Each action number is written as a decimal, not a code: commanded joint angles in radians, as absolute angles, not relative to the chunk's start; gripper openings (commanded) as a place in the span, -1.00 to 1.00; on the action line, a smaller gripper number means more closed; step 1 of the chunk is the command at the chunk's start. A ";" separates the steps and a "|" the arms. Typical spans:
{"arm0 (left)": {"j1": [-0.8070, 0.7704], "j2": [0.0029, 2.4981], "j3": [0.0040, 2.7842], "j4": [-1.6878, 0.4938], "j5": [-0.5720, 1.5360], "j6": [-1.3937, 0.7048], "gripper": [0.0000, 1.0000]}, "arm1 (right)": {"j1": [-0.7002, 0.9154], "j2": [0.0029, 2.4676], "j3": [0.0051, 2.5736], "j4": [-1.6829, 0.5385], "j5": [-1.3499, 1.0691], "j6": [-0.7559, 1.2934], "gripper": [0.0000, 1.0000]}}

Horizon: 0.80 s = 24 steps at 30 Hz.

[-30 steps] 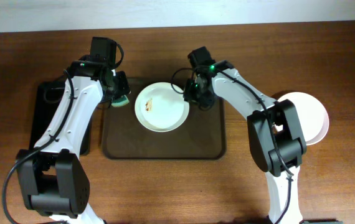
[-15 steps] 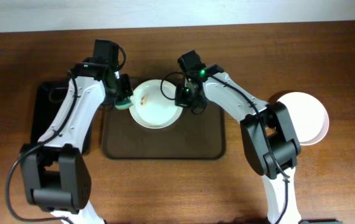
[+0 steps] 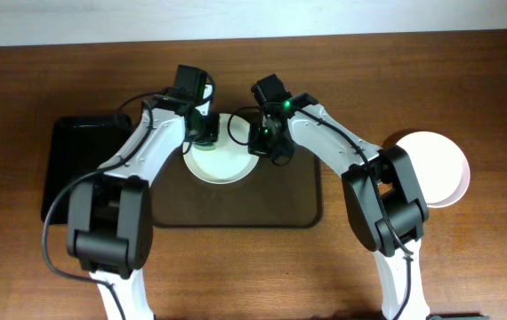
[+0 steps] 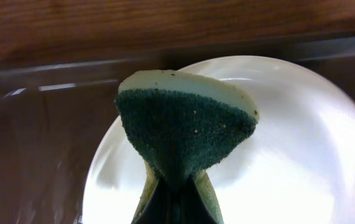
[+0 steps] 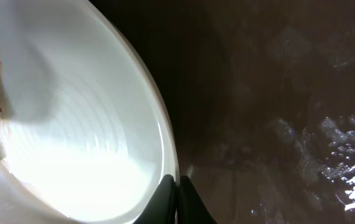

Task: Clean dirty plates on tray and stack at the side
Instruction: 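Scrub the last plate with the sponge in the left gripper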

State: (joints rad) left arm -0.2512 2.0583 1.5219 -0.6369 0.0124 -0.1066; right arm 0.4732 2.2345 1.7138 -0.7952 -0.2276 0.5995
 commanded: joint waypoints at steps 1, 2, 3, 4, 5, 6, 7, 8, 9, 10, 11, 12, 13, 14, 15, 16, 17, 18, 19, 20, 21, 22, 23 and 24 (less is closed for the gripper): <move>-0.251 2.115 1.518 -0.583 0.024 0.054 -0.99 | 0.480 2.268 1.704 -0.807 -0.229 0.587 -0.92; -0.251 2.125 1.518 -0.573 0.023 0.082 -0.99 | 0.480 2.268 1.704 -0.807 -0.229 0.587 -0.92; -0.251 2.136 1.518 -0.564 0.024 0.112 -0.99 | 0.480 2.268 1.704 -0.807 -0.229 0.587 -0.92; -0.251 2.148 1.518 -0.560 0.023 0.140 -0.99 | 0.480 2.268 1.704 -0.807 -0.229 0.587 -0.92; -0.251 2.162 1.518 -0.560 0.023 0.179 -0.99 | 0.480 2.268 1.704 -0.807 -0.229 0.587 -0.92; -0.250 2.171 1.518 -0.561 0.023 0.209 -0.99 | 0.480 2.268 1.704 -0.807 -0.229 0.585 -0.92; -0.250 2.182 1.518 -0.561 0.022 0.245 -0.99 | 0.480 2.268 1.704 -0.807 -0.229 0.583 -0.92; -0.248 2.193 1.518 -0.560 0.019 0.266 -0.99 | 0.480 2.268 1.704 -0.807 -0.229 0.583 -0.92; -0.245 2.199 1.518 -0.554 0.019 0.282 -0.99 | 0.480 2.268 1.704 -0.807 -0.229 0.583 -0.92; -0.241 2.204 1.518 -0.534 0.019 0.283 -0.99 | 0.480 2.268 1.704 -0.807 -0.229 0.583 -0.92; -0.239 2.205 1.518 -0.520 0.019 0.283 -0.99 | 0.480 2.268 1.704 -0.807 -0.229 0.583 -0.92; -0.238 2.205 1.518 -0.505 0.019 0.283 -0.99 | 0.480 2.268 1.704 -0.807 -0.229 0.583 -0.91; -0.237 2.205 1.518 -0.492 0.021 0.283 -0.99 | 0.480 2.268 1.704 -0.808 -0.229 0.583 -0.92; -0.237 2.205 1.518 -0.487 0.030 0.283 -0.99 | 0.480 2.268 1.704 -0.808 -0.229 0.583 -0.92; -0.238 2.205 1.518 -0.498 0.071 0.291 -0.99 | 0.480 2.268 1.704 -0.808 -0.229 0.583 -0.92; -0.237 2.205 1.518 -0.529 0.132 0.319 -0.99 | 0.480 2.268 1.704 -0.808 -0.229 0.583 -0.92; -0.237 2.205 1.518 -0.564 0.176 0.339 -1.00 | 0.480 2.268 1.704 -0.808 -0.229 0.583 -0.91; -0.237 2.205 1.518 -0.603 0.201 0.346 -0.99 | 0.480 2.268 1.704 -0.808 -0.229 0.583 -0.92; -0.237 2.205 1.518 -0.641 0.213 0.346 -0.99 | 0.480 2.268 1.704 -0.808 -0.229 0.583 -0.91; -0.236 2.205 1.518 -0.678 0.214 0.347 -1.00 | 0.480 2.268 1.704 -0.807 -0.229 0.583 -0.92; -0.234 2.205 1.518 -0.716 0.213 0.348 -0.99 | 0.480 2.268 1.704 -0.807 -0.229 0.583 -0.92; -0.232 2.205 1.518 -0.763 0.213 0.355 -1.00 | 0.480 2.268 1.704 -0.807 -0.229 0.583 -0.92; -0.229 2.205 1.518 -0.799 0.214 0.355 -1.00 | 0.480 2.268 1.704 -0.807 -0.229 0.583 -0.92; -0.225 2.205 1.518 -0.842 0.214 0.354 -0.99 | 0.480 2.268 1.704 -0.807 -0.229 0.583 -0.91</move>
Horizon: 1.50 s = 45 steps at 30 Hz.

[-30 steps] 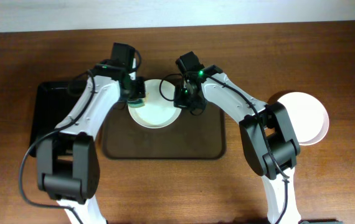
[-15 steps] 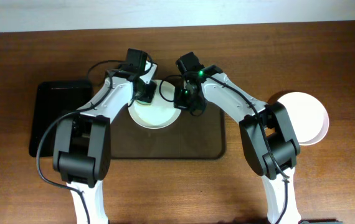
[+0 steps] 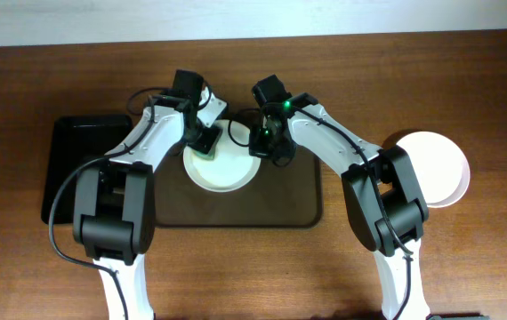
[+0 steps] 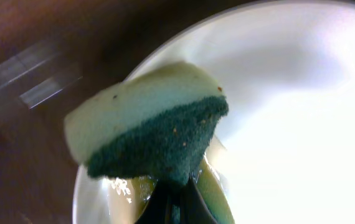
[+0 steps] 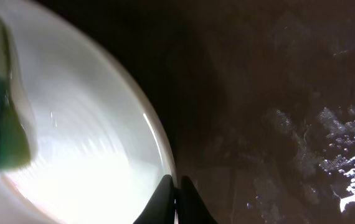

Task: Clean dirty plates on tray and stack at the side
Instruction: 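Scrub the last plate with the sponge in the left gripper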

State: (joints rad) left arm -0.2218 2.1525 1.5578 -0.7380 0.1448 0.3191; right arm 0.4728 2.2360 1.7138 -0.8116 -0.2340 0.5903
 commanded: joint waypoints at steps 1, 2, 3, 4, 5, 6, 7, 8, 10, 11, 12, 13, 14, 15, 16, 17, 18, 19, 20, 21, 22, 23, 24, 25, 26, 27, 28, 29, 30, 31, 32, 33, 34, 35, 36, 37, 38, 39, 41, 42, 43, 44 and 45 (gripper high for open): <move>-0.220 2.205 1.518 -0.880 0.214 0.354 -0.99 | 0.480 2.268 1.704 -0.807 -0.229 0.583 -0.92; -0.219 2.205 1.518 -0.897 0.214 0.355 -1.00 | 0.480 2.268 1.704 -0.807 -0.229 0.583 -0.92; -0.218 2.205 1.518 -0.904 0.214 0.355 -0.99 | 0.480 2.268 1.704 -0.807 -0.229 0.583 -0.91; -0.218 2.205 1.518 -0.905 0.215 0.355 -0.99 | 0.480 2.268 1.704 -0.807 -0.229 0.583 -0.91; -0.219 2.205 1.520 -0.903 0.215 0.355 -0.99 | 0.480 2.268 1.704 -0.807 -0.229 0.583 -0.92; -0.219 2.205 1.522 -0.895 0.241 0.371 -1.00 | 0.480 2.268 1.704 -0.807 -0.229 0.583 -0.91; -0.219 2.205 1.525 -0.893 0.285 0.399 -0.99 | 0.480 2.268 1.704 -0.807 -0.229 0.583 -0.92; -0.219 2.205 1.528 -0.890 0.334 0.424 -0.99 | 0.480 2.268 1.704 -0.807 -0.229 0.583 -0.92; -0.218 2.205 1.531 -0.851 0.417 0.444 -0.99 | 0.480 2.268 1.704 -0.807 -0.229 0.583 -0.92; -0.219 2.205 1.531 -0.810 0.447 0.443 -0.99 | 0.480 2.268 1.704 -0.808 -0.229 0.583 -0.92; -0.219 2.205 1.531 -0.786 0.457 0.443 -0.99 | 0.480 2.268 1.704 -0.807 -0.229 0.583 -0.91; -0.220 2.207 1.531 -0.747 0.461 0.443 -0.99 | 0.480 2.268 1.704 -0.807 -0.229 0.583 -0.92; -0.220 2.207 1.531 -0.720 0.459 0.443 -0.99 | 0.480 2.268 1.704 -0.807 -0.229 0.583 -0.92; -0.220 2.207 1.531 -0.690 0.459 0.439 -0.99 | 0.480 2.268 1.704 -0.807 -0.229 0.583 -0.90; -0.220 2.208 1.531 -0.666 0.446 0.415 -0.99 | 0.480 2.268 1.704 -0.808 -0.229 0.583 -0.92; -0.220 2.209 1.531 -0.645 0.419 0.381 -0.99 | 0.480 2.268 1.704 -0.808 -0.229 0.583 -0.92; -0.220 2.210 1.531 -0.624 0.368 0.336 -0.99 | 0.480 2.268 1.704 -0.808 -0.229 0.583 -0.92; -0.220 2.210 1.531 -0.611 0.318 0.299 -0.99 | 0.480 2.268 1.704 -0.808 -0.229 0.583 -0.92; -0.220 2.210 1.531 -0.603 0.253 0.254 -1.00 | 0.480 2.268 1.704 -0.808 -0.229 0.583 -0.92; -0.220 2.210 1.531 -0.598 0.176 0.205 -0.99 | 0.480 2.268 1.704 -0.808 -0.229 0.583 -0.92; -0.220 2.210 1.531 -0.599 0.101 0.157 -0.99 | 0.480 2.268 1.704 -0.808 -0.229 0.583 -0.92; -0.220 2.210 1.531 -0.601 0.055 0.125 -0.99 | 0.480 2.268 1.704 -0.808 -0.229 0.583 -0.91; -0.220 2.210 1.531 -0.606 0.002 0.083 -0.99 | 0.480 2.268 1.704 -0.808 -0.229 0.583 -0.92; -0.220 2.210 1.531 -0.611 -0.046 0.041 -1.00 | 0.480 2.268 1.704 -0.808 -0.229 0.583 -0.92; -0.220 2.210 1.531 -0.621 -0.105 -0.006 -0.99 | 0.480 2.268 1.704 -0.808 -0.229 0.583 -0.92; -0.220 2.210 1.531 -0.631 -0.144 -0.038 -1.00 | 0.480 2.268 1.704 -0.808 -0.229 0.583 -0.92; -0.220 2.210 1.531 -0.646 -0.173 -0.057 -1.00 | 0.480 2.268 1.704 -0.808 -0.229 0.583 -0.91; -0.220 2.210 1.531 -0.661 -0.181 -0.056 -0.99 | 0.480 2.268 1.704 -0.808 -0.229 0.583 -0.92; -0.220 2.210 1.531 -0.691 -0.181 -0.047 -0.99 | 0.480 2.268 1.704 -0.808 -0.229 0.583 -0.92; -0.220 2.210 1.531 -0.712 -0.181 -0.032 -1.00 | 0.480 2.268 1.704 -0.808 -0.229 0.583 -0.92; -0.220 2.210 1.531 -0.737 -0.180 -0.011 -0.99 | 0.480 2.268 1.704 -0.808 -0.229 0.583 -0.92; -0.220 2.210 1.531 -0.762 -0.180 0.004 -0.99 | 0.480 2.268 1.704 -0.808 -0.229 0.583 -0.91; -0.220 2.210 1.531 -0.778 -0.178 0.020 -1.00 | 0.480 2.268 1.704 -0.808 -0.229 0.583 -0.92; -0.220 2.210 1.531 -0.799 -0.158 0.059 -0.99 | 0.480 2.268 1.704 -0.808 -0.229 0.583 -0.92; -0.218 2.210 1.531 -0.836 -0.100 0.139 -0.99 | 0.480 2.268 1.704 -0.807 -0.229 0.583 -0.92; -0.218 2.210 1.531 -0.850 -0.077 0.162 -0.99 | 0.480 2.268 1.704 -0.807 -0.229 0.583 -0.92; -0.218 2.210 1.531 -0.875 -0.033 0.199 -0.99 | 0.480 2.268 1.704 -0.807 -0.233 0.583 -0.92; -0.218 2.210 1.531 -0.898 0.013 0.229 -1.00 | 0.480 2.268 1.704 -0.807 -0.233 0.583 -0.91; -0.219 2.210 1.531 -0.944 0.161 0.324 -0.99 | 0.480 2.268 1.704 -0.807 -0.233 0.583 -0.92; -0.219 2.210 1.531 -0.959 0.222 0.361 -0.99 | 0.480 2.268 1.704 -0.807 -0.233 0.583 -0.92; -0.219 2.210 1.531 -0.973 0.278 0.396 -0.99 | 0.480 2.268 1.704 -0.807 -0.233 0.583 -0.92; -0.219 2.210 1.531 -0.983 0.325 0.427 -0.99 | 0.480 2.268 1.704 -0.807 -0.233 0.583 -0.92; -0.219 2.210 1.531 -0.991 0.364 0.453 -1.00 | 0.480 2.268 1.704 -0.807 -0.233 0.583 -0.92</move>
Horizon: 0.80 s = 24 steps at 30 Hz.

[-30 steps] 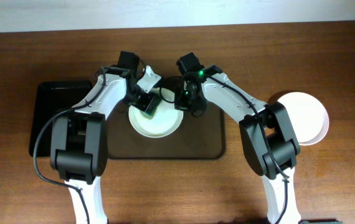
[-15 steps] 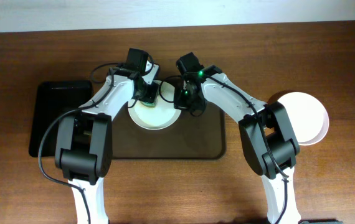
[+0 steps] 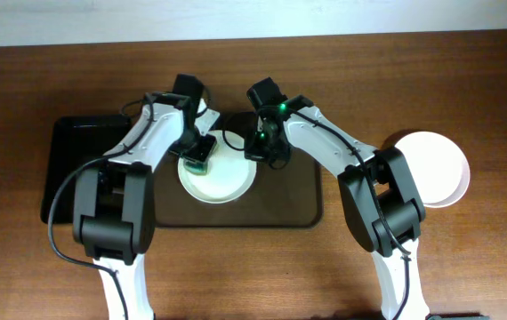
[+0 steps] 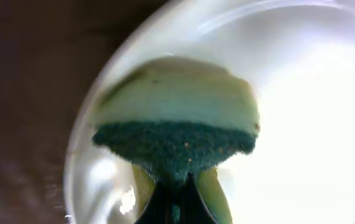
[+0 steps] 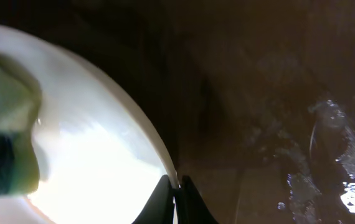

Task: Clean dirty plates on tray and stack at the side
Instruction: 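Scrub the last plate with the sponge in the left gripper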

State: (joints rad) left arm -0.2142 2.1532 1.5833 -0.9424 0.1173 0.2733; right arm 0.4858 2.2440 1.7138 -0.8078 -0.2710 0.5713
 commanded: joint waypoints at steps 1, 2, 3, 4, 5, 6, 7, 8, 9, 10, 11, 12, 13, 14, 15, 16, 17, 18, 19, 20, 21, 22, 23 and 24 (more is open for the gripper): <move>-0.219 2.210 1.531 -0.992 0.402 0.474 -0.99 | 0.480 2.268 1.704 -0.807 -0.233 0.583 -0.92; -0.219 2.210 1.531 -0.986 0.409 0.474 -0.99 | 0.480 2.268 1.704 -0.807 -0.234 0.583 -0.92; -0.218 2.210 1.531 -0.981 0.413 0.474 -1.00 | 0.480 2.268 1.704 -0.807 -0.234 0.583 -0.92; -0.218 2.210 1.531 -0.970 0.416 0.474 -1.00 | 0.480 2.268 1.704 -0.807 -0.236 0.583 -0.92; -0.218 2.210 1.531 -0.957 0.417 0.472 -1.00 | 0.480 2.268 1.704 -0.807 -0.236 0.583 -0.92; -0.218 2.210 1.531 -0.937 0.426 0.472 -0.99 | 0.480 2.268 1.704 -0.807 -0.236 0.583 -0.92; -0.218 2.210 1.531 -0.919 0.430 0.467 -1.00 | 0.480 2.268 1.704 -0.807 -0.236 0.583 -0.92; -0.218 2.210 1.531 -0.890 0.430 0.449 -1.00 | 0.480 2.268 1.704 -0.807 -0.236 0.583 -0.92; -0.218 2.210 1.531 -0.852 0.423 0.409 -0.99 | 0.480 2.268 1.704 -0.807 -0.236 0.583 -0.92; -0.217 2.210 1.531 -0.828 0.421 0.382 -1.00 | 0.480 2.268 1.704 -0.807 -0.236 0.583 -0.92; -0.215 2.210 1.531 -0.782 0.413 0.327 -0.99 | 0.480 2.268 1.704 -0.807 -0.236 0.583 -0.92; -0.213 2.210 1.531 -0.744 0.394 0.276 -1.00 | 0.480 2.268 1.704 -0.808 -0.236 0.583 -0.92; -0.210 2.210 1.531 -0.688 0.353 0.203 -0.99 | 0.480 2.268 1.704 -0.808 -0.236 0.583 -0.92; -0.208 2.210 1.531 -0.656 0.329 0.168 -0.99 | 0.480 2.268 1.704 -0.808 -0.236 0.583 -0.92; -0.208 2.210 1.531 -0.627 0.305 0.144 -0.99 | 0.480 2.268 1.704 -0.808 -0.236 0.583 -0.91; -0.207 2.210 1.531 -0.596 0.279 0.131 -0.99 | 0.480 2.268 1.704 -0.808 -0.236 0.582 -0.92; -0.207 2.210 1.531 -0.579 0.255 0.123 -0.99 | 0.480 2.268 1.704 -0.808 -0.236 0.582 -0.92; -0.207 2.210 1.531 -0.567 0.223 0.115 -0.99 | 0.480 2.268 1.704 -0.808 -0.236 0.580 -0.92; -0.207 2.210 1.531 -0.561 0.184 0.100 -0.99 | 0.480 2.268 1.704 -0.808 -0.236 0.580 -0.92; -0.207 2.210 1.531 -0.561 0.138 0.083 -0.99 | 0.480 2.268 1.704 -0.808 -0.236 0.580 -0.92; -0.207 2.210 1.531 -0.568 0.076 0.051 -1.00 | 0.480 2.268 1.704 -0.808 -0.236 0.580 -0.91; -0.207 2.210 1.531 -0.583 0.006 0.015 -0.99 | 0.480 2.268 1.704 -0.808 -0.236 0.580 -0.92; -0.207 2.210 1.531 -0.596 -0.037 -0.009 -0.99 | 0.480 2.268 1.704 -0.808 -0.236 0.580 -0.92; -0.207 2.210 1.531 -0.612 -0.080 -0.032 -0.99 | 0.480 2.268 1.704 -0.808 -0.236 0.580 -0.92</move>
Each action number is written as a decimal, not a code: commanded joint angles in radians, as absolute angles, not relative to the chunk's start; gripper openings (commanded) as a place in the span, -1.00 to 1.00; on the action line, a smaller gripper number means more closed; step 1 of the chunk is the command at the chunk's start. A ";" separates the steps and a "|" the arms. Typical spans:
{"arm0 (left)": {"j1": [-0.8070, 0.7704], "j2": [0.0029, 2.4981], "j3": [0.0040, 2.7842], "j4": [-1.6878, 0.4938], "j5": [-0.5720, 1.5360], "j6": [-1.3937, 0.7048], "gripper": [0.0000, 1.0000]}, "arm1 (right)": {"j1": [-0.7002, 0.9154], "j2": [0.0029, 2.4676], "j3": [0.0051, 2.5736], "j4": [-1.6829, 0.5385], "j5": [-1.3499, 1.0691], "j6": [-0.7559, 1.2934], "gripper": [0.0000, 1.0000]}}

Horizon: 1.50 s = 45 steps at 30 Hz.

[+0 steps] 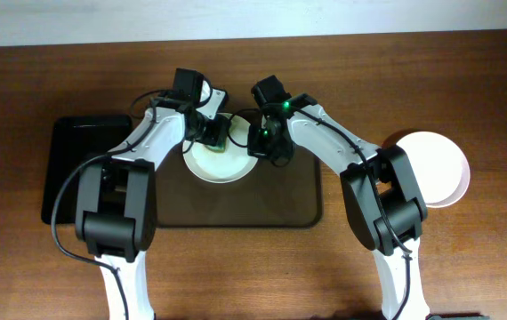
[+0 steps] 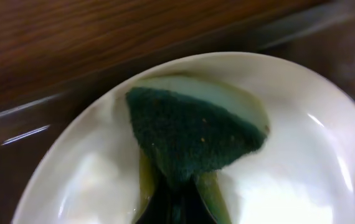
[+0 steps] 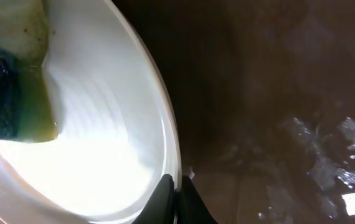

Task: Clean dirty plates on tray and stack at the side
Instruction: 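Scrub the last plate with the sponge in the left gripper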

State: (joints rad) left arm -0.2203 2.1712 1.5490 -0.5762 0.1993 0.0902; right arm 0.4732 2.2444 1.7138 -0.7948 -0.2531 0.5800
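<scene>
A white plate [image 1: 222, 163] lies on the brown tray [image 1: 289, 200]. My left gripper [image 1: 215, 135] is shut on a green and yellow sponge [image 2: 193, 127] that presses on the plate's far part [image 2: 289, 168]. The right gripper [image 3: 176, 182] is shut on the plate's right rim [image 3: 170, 137], and the sponge [image 3: 9, 87] shows at that view's left. A second white plate [image 1: 431, 167] sits on the table at the right, off the tray.
A black tray [image 1: 80, 164] lies on the table to the left of the brown tray. The table's far edge [image 1: 325, 36] meets a white wall. Wet patches [image 3: 327, 155] glisten on the brown tray beside the plate.
My left gripper moved the sponge from the plate's left part to its far part, near the right gripper. The plate shifted slightly toward the far right. The right gripper's hold is unchanged.
First the sponge stood over the plate's far rim, with red stains showing on the plate. It was then on the plate's upper left, later on its left side, and now at its far part. The right gripper held the rim throughout.
</scene>
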 commanded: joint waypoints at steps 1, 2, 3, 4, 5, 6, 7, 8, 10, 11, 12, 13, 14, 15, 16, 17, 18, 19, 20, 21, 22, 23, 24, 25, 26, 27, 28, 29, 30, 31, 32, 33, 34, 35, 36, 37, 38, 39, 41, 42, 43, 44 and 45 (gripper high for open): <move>-0.207 2.210 1.531 -0.640 -0.146 -0.080 -1.00 | 0.480 2.268 1.704 -0.807 -0.236 0.580 -0.92; -0.207 2.210 1.531 -0.674 -0.208 -0.136 -0.99 | 0.480 2.268 1.704 -0.807 -0.236 0.580 -0.92; -0.207 2.210 1.531 -0.694 -0.225 -0.152 -1.00 | 0.480 2.268 1.704 -0.807 -0.236 0.580 -0.92; -0.207 2.210 1.531 -0.709 -0.226 -0.158 -0.99 | 0.480 2.268 1.704 -0.807 -0.236 0.580 -0.92; -0.207 2.210 1.531 -0.727 -0.225 -0.158 -0.99 | 0.480 2.268 1.704 -0.807 -0.236 0.580 -0.92; -0.207 2.210 1.531 -0.760 -0.224 -0.161 -0.99 | 0.480 2.268 1.704 -0.807 -0.236 0.580 -0.92; -0.207 2.210 1.531 -0.785 -0.224 -0.160 -0.99 | 0.480 2.268 1.704 -0.807 -0.236 0.580 -0.91; -0.207 2.210 1.531 -0.813 -0.223 -0.152 -0.99 | 0.480 2.268 1.704 -0.807 -0.236 0.580 -0.92; -0.207 2.210 1.531 -0.865 -0.183 -0.083 -0.99 | 0.480 2.268 1.704 -0.807 -0.236 0.580 -0.91; -0.206 2.210 1.531 -0.900 -0.159 -0.068 -1.00 | 0.480 2.268 1.704 -0.807 -0.236 0.580 -0.92; -0.206 2.210 1.531 -0.939 -0.114 -0.037 -0.99 | 0.480 2.268 1.704 -0.807 -0.236 0.580 -0.92; -0.206 2.210 1.531 -0.960 -0.078 -0.009 -0.99 | 0.480 2.268 1.704 -0.807 -0.236 0.580 -0.92; -0.206 2.210 1.531 -0.991 0.007 0.047 -0.99 | 0.480 2.268 1.704 -0.807 -0.236 0.580 -0.92; -0.206 2.210 1.531 -1.010 0.078 0.103 -1.00 | 0.480 2.268 1.704 -0.807 -0.236 0.580 -0.92; -0.206 2.210 1.531 -1.021 0.125 0.138 -1.00 | 0.480 2.268 1.704 -0.807 -0.236 0.580 -0.91; -0.206 2.210 1.531 -1.034 0.194 0.189 -1.00 | 0.480 2.268 1.704 -0.807 -0.236 0.580 -0.92; -0.206 2.210 1.531 -1.048 0.261 0.236 -0.99 | 0.480 2.268 1.704 -0.807 -0.236 0.580 -0.92; -0.206 2.210 1.531 -1.056 0.319 0.259 -0.99 | 0.480 2.268 1.704 -0.807 -0.236 0.580 -0.92; -0.206 2.210 1.531 -1.056 0.349 0.269 -0.99 | 0.480 2.268 1.704 -0.807 -0.237 0.580 -0.92; -0.206 2.210 1.531 -1.055 0.384 0.290 -1.00 | 0.480 2.268 1.704 -0.808 -0.237 0.580 -0.92; -0.206 2.210 1.531 -1.051 0.421 0.307 -0.99 | 0.480 2.268 1.704 -0.808 -0.237 0.580 -0.92; -0.206 2.210 1.531 -1.045 0.459 0.321 -0.99 | 0.480 2.268 1.704 -0.808 -0.237 0.580 -0.92; -0.206 2.210 1.531 -1.037 0.501 0.332 -0.99 | 0.480 2.268 1.704 -0.808 -0.237 0.580 -0.92; -0.206 2.210 1.531 -1.027 0.531 0.332 -0.99 | 0.480 2.268 1.704 -0.808 -0.237 0.580 -0.92; -0.206 2.210 1.531 -1.014 0.558 0.332 -1.00 | 0.480 2.268 1.704 -0.808 -0.237 0.580 -0.92; -0.206 2.210 1.531 -0.987 0.593 0.331 -1.00 | 0.480 2.268 1.704 -0.808 -0.237 0.580 -0.92; -0.206 2.210 1.531 -0.966 0.605 0.327 -0.99 | 0.480 2.268 1.704 -0.808 -0.237 0.580 -0.92; -0.206 2.210 1.531 -0.946 0.604 0.312 -1.00 | 0.480 2.268 1.704 -0.808 -0.237 0.580 -0.92; -0.206 2.210 1.531 -0.928 0.591 0.290 -0.99 | 0.480 2.268 1.704 -0.808 -0.237 0.580 -0.91; -0.204 2.210 1.531 -0.910 0.561 0.255 -1.00 | 0.480 2.268 1.704 -0.808 -0.237 0.580 -0.92; -0.199 2.210 1.531 -0.871 0.496 0.181 -0.99 | 0.480 2.268 1.704 -0.808 -0.236 0.580 -0.92; -0.194 2.210 1.531 -0.847 0.461 0.143 -0.99 | 0.480 2.268 1.704 -0.808 -0.236 0.580 -0.92; -0.190 2.210 1.531 -0.822 0.424 0.107 -0.99 | 0.480 2.268 1.705 -0.808 -0.237 0.580 -0.92; -0.185 2.210 1.531 -0.792 0.387 0.068 -1.00 | 0.480 2.268 1.704 -0.808 -0.237 0.580 -0.92; -0.179 2.210 1.531 -0.763 0.356 0.037 -0.99 | 0.480 2.268 1.704 -0.808 -0.237 0.580 -0.92; -0.172 2.210 1.531 -0.723 0.323 0.005 -1.00 | 0.480 2.268 1.704 -0.808 -0.237 0.580 -0.91; -0.164 2.210 1.531 -0.683 0.290 -0.019 -0.99 | 0.480 2.268 1.704 -0.808 -0.237 0.580 -0.92; -0.160 2.210 1.531 -0.655 0.265 -0.035 -0.99 | 0.480 2.268 1.704 -0.809 -0.237 0.580 -0.92; -0.154 2.210 1.531 -0.591 0.215 -0.042 -0.99 | 0.480 2.268 1.704 -0.810 -0.236 0.580 -0.92; -0.154 2.210 1.531 -0.562 0.192 -0.042 -0.99 | 0.480 2.268 1.704 -0.811 -0.236 0.580 -0.92; -0.154 2.210 1.531 -0.541 0.162 -0.042 -0.99 | 0.480 2.268 1.704 -0.811 -0.236 0.580 -0.92; -0.154 2.210 1.531 -0.530 0.135 -0.042 -0.99 | 0.480 2.268 1.704 -0.810 -0.236 0.580 -0.92; -0.154 2.210 1.531 -0.525 0.108 -0.042 -1.00 | 0.480 2.268 1.704 -0.810 -0.236 0.580 -0.92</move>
State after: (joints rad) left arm -0.1722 2.1769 1.5452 -0.5518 0.3065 -0.0097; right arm 0.4786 2.2456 1.7142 -0.7948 -0.2592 0.5827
